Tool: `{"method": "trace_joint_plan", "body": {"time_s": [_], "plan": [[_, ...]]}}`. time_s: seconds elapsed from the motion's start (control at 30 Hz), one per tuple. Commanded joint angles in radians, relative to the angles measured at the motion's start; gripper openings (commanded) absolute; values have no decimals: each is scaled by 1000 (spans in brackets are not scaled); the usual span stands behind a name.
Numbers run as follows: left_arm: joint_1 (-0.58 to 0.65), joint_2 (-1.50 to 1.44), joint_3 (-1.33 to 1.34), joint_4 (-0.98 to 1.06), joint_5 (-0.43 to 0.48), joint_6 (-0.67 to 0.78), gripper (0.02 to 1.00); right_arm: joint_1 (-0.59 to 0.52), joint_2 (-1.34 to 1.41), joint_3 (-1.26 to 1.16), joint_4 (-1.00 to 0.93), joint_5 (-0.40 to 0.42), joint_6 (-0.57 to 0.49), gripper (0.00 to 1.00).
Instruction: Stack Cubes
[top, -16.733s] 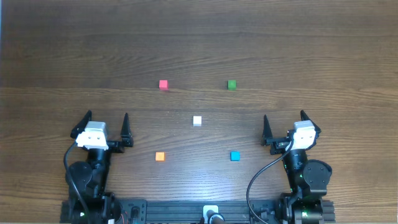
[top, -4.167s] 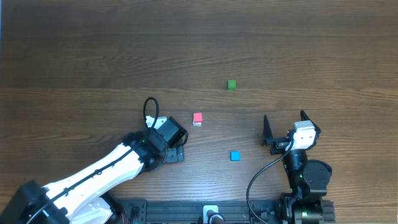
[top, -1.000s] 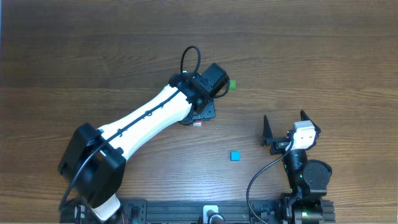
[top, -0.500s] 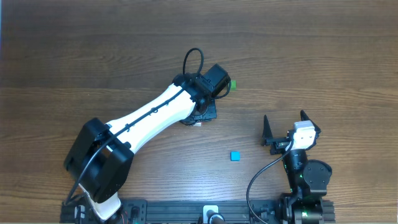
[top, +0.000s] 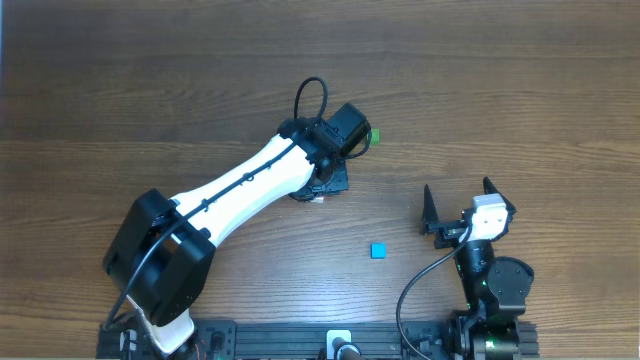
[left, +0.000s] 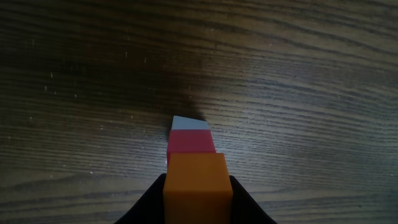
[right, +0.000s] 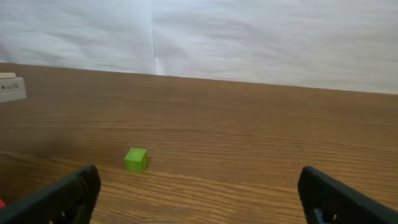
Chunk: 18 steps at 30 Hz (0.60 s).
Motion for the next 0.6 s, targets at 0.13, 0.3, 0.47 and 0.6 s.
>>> {"method": "trace_joint_plan", "body": {"time_s": [0.13,0.3,0.47,0.6], "plan": [[5,21,23,-1,6,3,42,4,-7,-6,-3,-4,-5,993],[5,28,23,-1,6,3,42,4,-7,-6,-3,-4,-5,993],[5,28,24,-1,6,3,42,4,-7,-6,-3,-4,-5,991],[5,29,23,-1,6,4,93,4,-7,-6,-3,-4,-5,993]]}}
